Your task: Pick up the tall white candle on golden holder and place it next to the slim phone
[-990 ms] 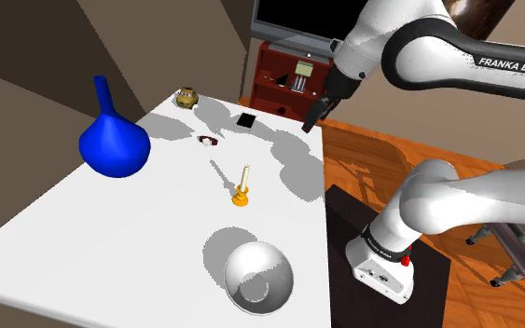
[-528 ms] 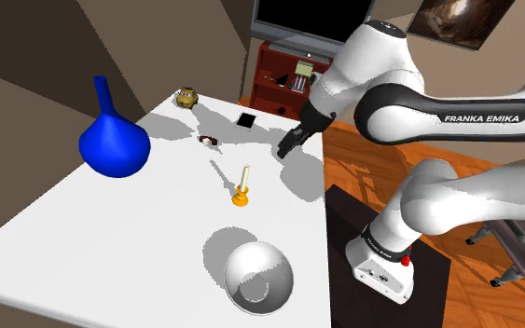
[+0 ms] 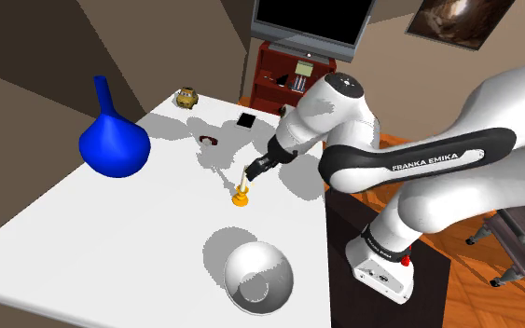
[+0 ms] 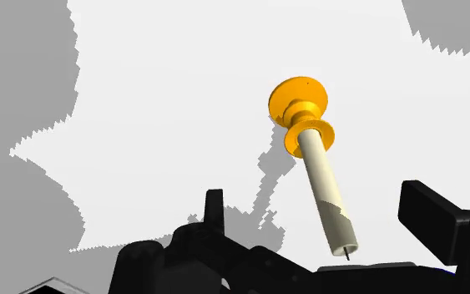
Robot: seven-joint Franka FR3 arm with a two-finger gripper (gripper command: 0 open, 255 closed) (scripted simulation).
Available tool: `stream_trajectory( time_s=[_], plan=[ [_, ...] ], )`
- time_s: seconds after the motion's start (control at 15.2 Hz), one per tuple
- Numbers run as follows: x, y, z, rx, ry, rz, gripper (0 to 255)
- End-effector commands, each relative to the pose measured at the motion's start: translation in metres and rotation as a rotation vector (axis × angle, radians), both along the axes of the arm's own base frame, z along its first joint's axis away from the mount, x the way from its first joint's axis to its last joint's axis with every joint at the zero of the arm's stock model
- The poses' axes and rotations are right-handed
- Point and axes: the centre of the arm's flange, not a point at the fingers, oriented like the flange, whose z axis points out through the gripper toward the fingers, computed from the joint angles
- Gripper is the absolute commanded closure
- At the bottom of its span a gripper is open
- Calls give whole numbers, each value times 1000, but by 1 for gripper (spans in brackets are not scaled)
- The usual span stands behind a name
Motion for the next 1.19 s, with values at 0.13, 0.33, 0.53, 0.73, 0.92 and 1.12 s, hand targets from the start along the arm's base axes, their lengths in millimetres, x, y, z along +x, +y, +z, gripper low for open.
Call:
stream_trajectory(
  time_s=[0.13, 0.33, 0.53, 0.73, 0.92, 1.12],
  plan=[
    [9, 21, -34, 11, -34, -20, 0],
    [15, 20, -49, 11, -34, -20, 0],
    [22, 20, -63, 11, -34, -20, 0],
    [23, 20, -66, 11, -34, -20, 0],
    [23, 20, -66, 11, -34, -20, 0],
    [23, 20, -66, 11, -34, -20, 255]
  ],
)
